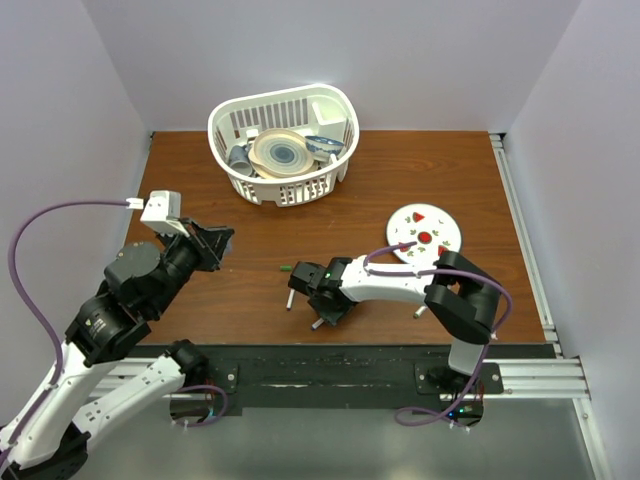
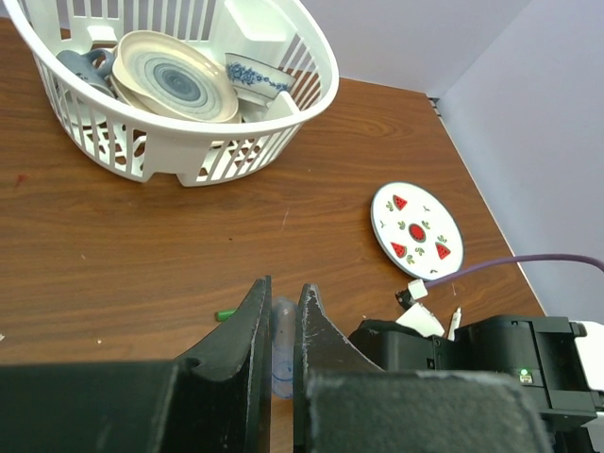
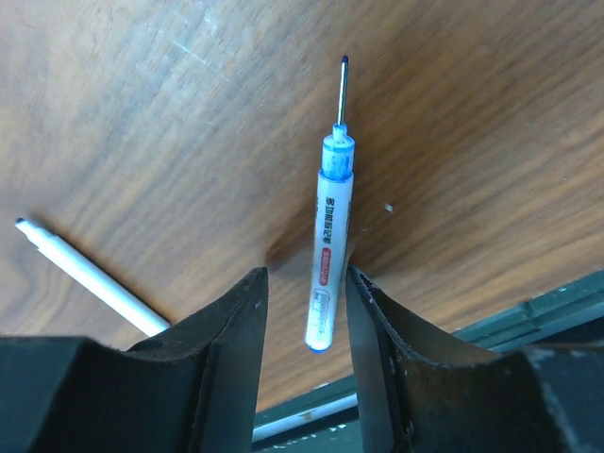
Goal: Insert the pens into the pen caps
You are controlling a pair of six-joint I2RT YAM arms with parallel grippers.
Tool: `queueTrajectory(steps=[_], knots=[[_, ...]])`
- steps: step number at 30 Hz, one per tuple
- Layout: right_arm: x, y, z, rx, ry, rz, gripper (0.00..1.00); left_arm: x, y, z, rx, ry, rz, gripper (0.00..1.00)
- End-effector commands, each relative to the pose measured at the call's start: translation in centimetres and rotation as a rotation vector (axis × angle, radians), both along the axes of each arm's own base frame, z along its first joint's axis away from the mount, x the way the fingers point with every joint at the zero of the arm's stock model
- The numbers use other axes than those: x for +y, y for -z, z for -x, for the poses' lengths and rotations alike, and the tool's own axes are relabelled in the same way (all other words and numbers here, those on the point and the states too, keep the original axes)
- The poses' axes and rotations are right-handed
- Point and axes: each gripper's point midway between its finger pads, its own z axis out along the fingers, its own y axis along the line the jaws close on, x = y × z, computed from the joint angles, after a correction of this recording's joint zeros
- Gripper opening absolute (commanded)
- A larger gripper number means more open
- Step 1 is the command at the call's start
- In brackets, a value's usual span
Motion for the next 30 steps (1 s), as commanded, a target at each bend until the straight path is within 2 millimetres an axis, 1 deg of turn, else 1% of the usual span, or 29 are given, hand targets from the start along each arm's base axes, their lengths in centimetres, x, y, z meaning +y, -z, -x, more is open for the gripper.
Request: queueTrajectory(steps=[1, 2, 3, 5, 8, 9, 10, 11, 12, 14, 15, 16, 17, 18, 19, 20, 21, 22, 23, 24, 25, 26, 27, 28, 29, 30], knots=[[0.7, 0.0, -1.5, -0.034, 0.076, -0.028, 0.42, 0.1, 0.2, -0.1, -0.001, -0.011, 0.015, 0.00], [0.7, 0.5, -1.3, -0.008, 0.077, -0.029, 0.41, 0.1, 0.3, -0.1, 0.000, -0.011, 0.014, 0.00], [0.4, 0.9, -1.0, 0.007, 0.075, -0.021, 0.34, 0.0, 0.5, -0.1, 0.004, -0.009, 0.012, 0.00], [0.1, 1.6, -0.7, 0.020, 0.055, -0.011, 0.26, 0.0, 0.6, -0.2, 0.008, -0.011, 0.011, 0.00], [-1.6, 2.9, 0.4, 0.048, 0.016, 0.041, 0.13, 0.0, 0.9, -0.3, 0.012, -0.016, 0.010, 0.00], [-2.6, 3.5, 0.7, 0.050, 0.000, 0.069, 0.10, -0.1, 1.3, -0.4, 0.019, -0.015, 0.004, 0.00], [-2.9, 3.7, 0.6, 0.038, -0.053, 0.081, 0.03, -0.4, 1.5, -0.5, 0.021, -0.006, 0.007, 0.00], [-3.3, 3.9, 0.6, 0.027, -0.088, 0.095, 0.00, -0.6, 1.8, -0.6, 0.029, -0.003, 0.003, 0.00], [-4.2, 4.2, 0.8, 0.017, -0.122, 0.117, 0.00, -1.0, 2.0, -0.8, 0.035, 0.005, 0.005, 0.00], [-4.5, 4.0, -0.1, -0.059, -0.263, 0.126, 0.00, -1.7, 2.8, -0.9, 0.053, 0.031, 0.003, 0.00], [-5.4, 3.8, 0.1, -0.091, -0.325, 0.123, 0.00, -2.2, 2.8, -1.2, 0.057, 0.040, 0.012, 0.00], [-4.4, 3.1, -0.9, -0.174, -0.439, 0.091, 0.00, -2.7, 3.0, -1.1, 0.064, 0.065, 0.017, 0.00], [-4.2, 2.5, -1.3, -0.224, -0.496, 0.082, 0.00, -3.2, 3.5, -1.2, 0.077, 0.080, 0.018, 0.00], [-4.8, 2.6, -1.0, -0.246, -0.563, 0.087, 0.00, -3.8, 3.4, -1.4, 0.078, 0.094, 0.038, 0.00], [-3.9, 0.7, -1.7, -0.330, -0.666, 0.060, 0.00, -4.7, 3.6, -1.2, 0.084, 0.134, 0.051, 0.00], [-3.8, 0.0, -1.7, -0.357, -0.710, 0.053, 0.00, -5.3, 4.5, -1.3, 0.101, 0.152, 0.049, 0.00], [-4.3, 0.1, -1.3, -0.377, -0.774, 0.050, 0.00, -6.0, 4.2, -1.5, 0.094, 0.169, 0.079, 0.00], [-2.7, -2.1, -1.8, -0.496, -0.877, -0.005, 0.00, -6.8, 4.5, -1.3, 0.106, 0.208, 0.088, 0.00], [-2.4, -2.8, -1.5, -0.530, -0.922, -0.039, 0.00, -7.5, 5.8, -1.6, 0.135, 0.225, 0.080, 0.00], [-2.8, -2.7, -1.1, -0.544, -0.964, -0.043, 0.00, -8.1, 5.6, -1.7, 0.133, 0.242, 0.108, 0.00], [-2.5, -3.4, -1.1, -0.594, -1.050, -0.035, 0.00, -8.9, 6.0, -1.6, 0.146, 0.275, 0.115, 0.00], [-1.9, -4.6, -0.7, -0.638, -1.093, -0.080, 0.00, -9.4, 7.5, -1.9, 0.178, 0.282, 0.108, 0.00], [-1.7, -5.1, -0.7, -0.665, -1.118, -0.086, 0.00, -10.1, 7.1, -2.0, 0.166, 0.306, 0.138, 0.00], [-1.5, -5.7, -0.7, -0.704, -1.152, -0.085, 0.00, -10.6, 7.6, -2.0, 0.175, 0.322, 0.144, 0.00], [-1.7, -6.1, -0.6, -0.730, -1.169, -0.090, 0.00, -11.0, 8.9, -2.2, 0.201, 0.327, 0.138, 0.00], [-1.4, -6.8, -0.7, -0.769, -1.194, -0.095, 0.00, -11.5, 8.8, -2.5, 0.196, 0.334, 0.160, 0.00]])
